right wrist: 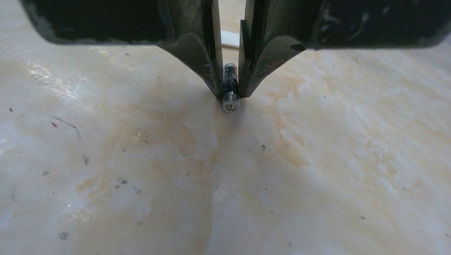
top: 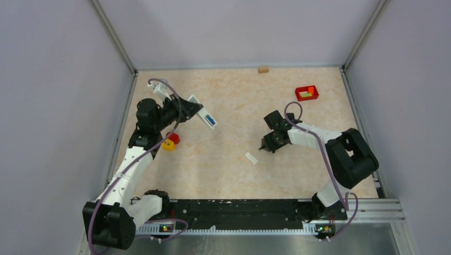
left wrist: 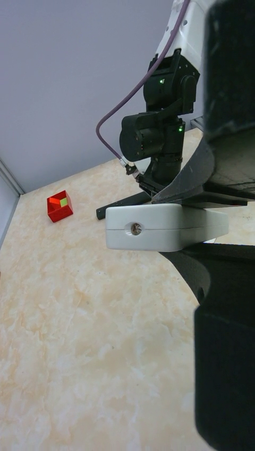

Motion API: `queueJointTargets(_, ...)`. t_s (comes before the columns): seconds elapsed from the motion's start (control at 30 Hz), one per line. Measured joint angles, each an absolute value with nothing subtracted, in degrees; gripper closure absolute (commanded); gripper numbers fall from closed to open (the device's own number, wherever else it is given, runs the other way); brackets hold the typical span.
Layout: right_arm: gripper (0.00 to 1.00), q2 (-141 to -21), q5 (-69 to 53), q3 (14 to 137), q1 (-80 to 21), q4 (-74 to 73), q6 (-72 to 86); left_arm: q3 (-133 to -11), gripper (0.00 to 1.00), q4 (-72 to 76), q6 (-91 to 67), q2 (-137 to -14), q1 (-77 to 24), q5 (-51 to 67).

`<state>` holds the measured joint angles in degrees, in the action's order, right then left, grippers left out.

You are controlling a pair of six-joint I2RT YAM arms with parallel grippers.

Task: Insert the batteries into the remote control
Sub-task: Adjust the battery at the center of the board.

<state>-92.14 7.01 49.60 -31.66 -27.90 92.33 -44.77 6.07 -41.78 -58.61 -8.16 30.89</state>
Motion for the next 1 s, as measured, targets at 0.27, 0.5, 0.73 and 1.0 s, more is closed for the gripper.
queueJointTargets(0.27,1.00,-93.3,7.7,51.5,-31.7,-29.9,88.9,-44.8,0.89,5.5,-41.8,-58.6,-8.2,30.6)
queueJointTargets(0.5,1.00,-90.7,16.3,51.5,-31.7,-34.6,81.4,-44.8,0.92,6.7,-42.4,-59.6,-8.2,33.6)
queueJointTargets(0.73,1.00,-86.6,20.4,52.3,-31.7,-36.8,69.3,-45.0,0.94,8.8,-45.5,-66.6,-9.8,38.4)
queueJointTargets(1.0,1.00,-86.3,18.4,52.6,-31.7,-37.6,59.0,-45.2,0.94,9.1,-47.4,-72.6,-16.8,39.6)
